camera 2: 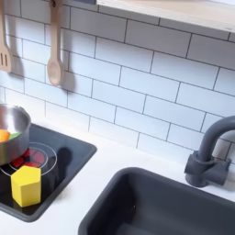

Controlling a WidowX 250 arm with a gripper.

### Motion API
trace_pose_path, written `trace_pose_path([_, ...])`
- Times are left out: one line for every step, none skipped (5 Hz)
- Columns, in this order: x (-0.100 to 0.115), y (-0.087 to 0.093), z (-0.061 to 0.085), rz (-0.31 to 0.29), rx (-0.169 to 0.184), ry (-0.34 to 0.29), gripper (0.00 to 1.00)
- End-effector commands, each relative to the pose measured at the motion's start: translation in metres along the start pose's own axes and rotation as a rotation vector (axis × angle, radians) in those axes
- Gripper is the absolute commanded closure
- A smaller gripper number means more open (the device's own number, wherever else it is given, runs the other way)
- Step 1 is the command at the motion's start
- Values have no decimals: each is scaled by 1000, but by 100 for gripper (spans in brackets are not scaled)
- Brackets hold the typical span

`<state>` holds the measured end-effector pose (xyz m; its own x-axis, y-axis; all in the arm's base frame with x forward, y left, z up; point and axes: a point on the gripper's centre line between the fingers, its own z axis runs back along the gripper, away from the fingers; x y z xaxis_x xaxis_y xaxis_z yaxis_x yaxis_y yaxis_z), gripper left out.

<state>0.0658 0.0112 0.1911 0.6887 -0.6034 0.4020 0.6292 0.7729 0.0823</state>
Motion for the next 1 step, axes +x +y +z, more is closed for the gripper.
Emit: trace_pose_path([0, 0, 0, -1, -1, 0, 0])
